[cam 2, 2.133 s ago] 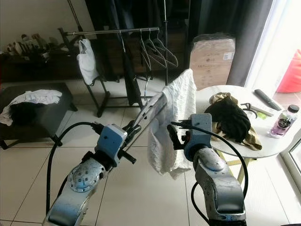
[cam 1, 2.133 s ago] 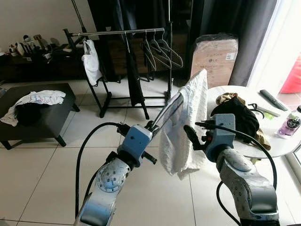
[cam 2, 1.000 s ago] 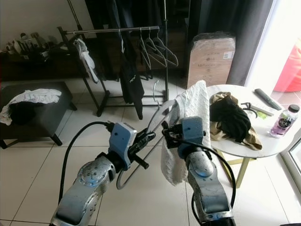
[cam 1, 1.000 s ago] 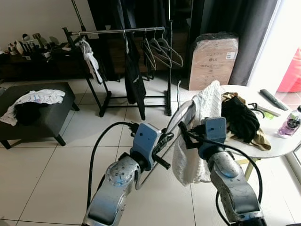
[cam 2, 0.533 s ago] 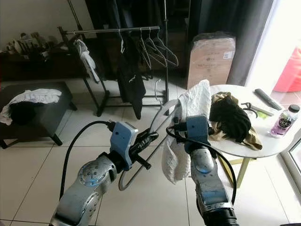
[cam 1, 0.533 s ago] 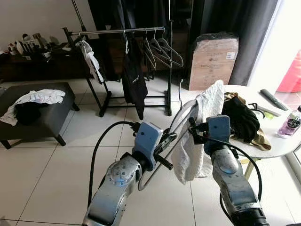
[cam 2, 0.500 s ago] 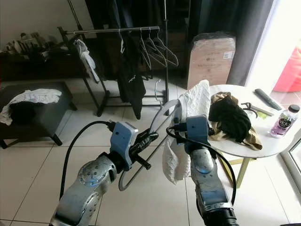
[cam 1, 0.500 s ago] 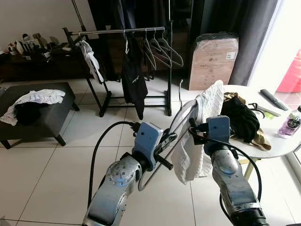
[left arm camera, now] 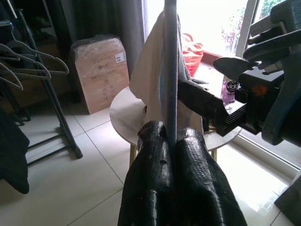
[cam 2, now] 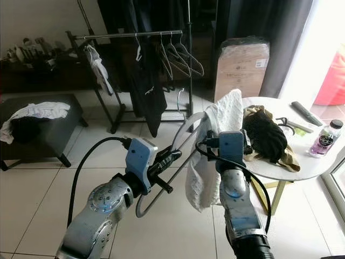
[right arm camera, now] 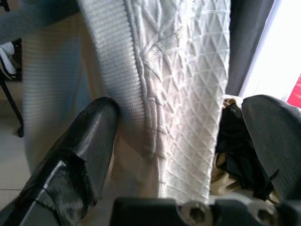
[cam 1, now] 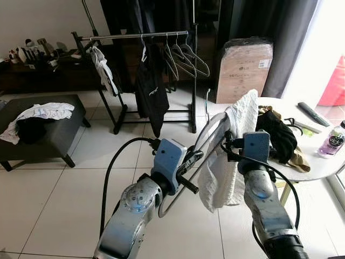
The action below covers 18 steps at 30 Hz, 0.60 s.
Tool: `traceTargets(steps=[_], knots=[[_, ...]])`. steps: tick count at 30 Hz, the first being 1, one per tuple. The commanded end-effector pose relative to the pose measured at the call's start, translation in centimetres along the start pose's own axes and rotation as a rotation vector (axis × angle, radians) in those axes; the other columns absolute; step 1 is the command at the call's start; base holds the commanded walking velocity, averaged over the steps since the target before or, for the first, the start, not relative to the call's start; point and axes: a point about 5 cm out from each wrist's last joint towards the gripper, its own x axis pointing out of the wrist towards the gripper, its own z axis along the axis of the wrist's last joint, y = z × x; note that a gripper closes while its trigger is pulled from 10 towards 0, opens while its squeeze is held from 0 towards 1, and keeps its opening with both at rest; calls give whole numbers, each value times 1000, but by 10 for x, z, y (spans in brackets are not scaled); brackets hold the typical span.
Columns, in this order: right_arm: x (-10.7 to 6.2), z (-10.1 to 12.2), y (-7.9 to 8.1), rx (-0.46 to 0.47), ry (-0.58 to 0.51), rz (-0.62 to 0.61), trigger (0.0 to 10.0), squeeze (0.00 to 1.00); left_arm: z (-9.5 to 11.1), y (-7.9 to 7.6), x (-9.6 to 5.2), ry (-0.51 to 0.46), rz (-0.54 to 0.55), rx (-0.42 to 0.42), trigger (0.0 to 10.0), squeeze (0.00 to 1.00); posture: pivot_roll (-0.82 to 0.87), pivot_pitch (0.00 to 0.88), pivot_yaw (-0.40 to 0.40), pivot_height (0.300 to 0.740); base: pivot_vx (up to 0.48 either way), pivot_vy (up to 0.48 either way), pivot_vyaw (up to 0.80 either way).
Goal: Hang hanger
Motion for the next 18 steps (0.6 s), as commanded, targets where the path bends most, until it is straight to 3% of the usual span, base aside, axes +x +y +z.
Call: traceTargets(steps=[1,7,18], knots=[[3,4,5,-4,-20,7,10000,0,17,0,1,-70,-12,13,10000,0,-44,99,58,740,0,0,0],[9,9,12,-10,-40,19,10000,0,18,-1,1,-69,-12,12,10000,0,-42,105,59,740,0,0,0],[14,-1,4,-42,27,-69,10000,0,18,0,1,-68,-7,11,10000,0,-40,114,58,740,0,0,0]])
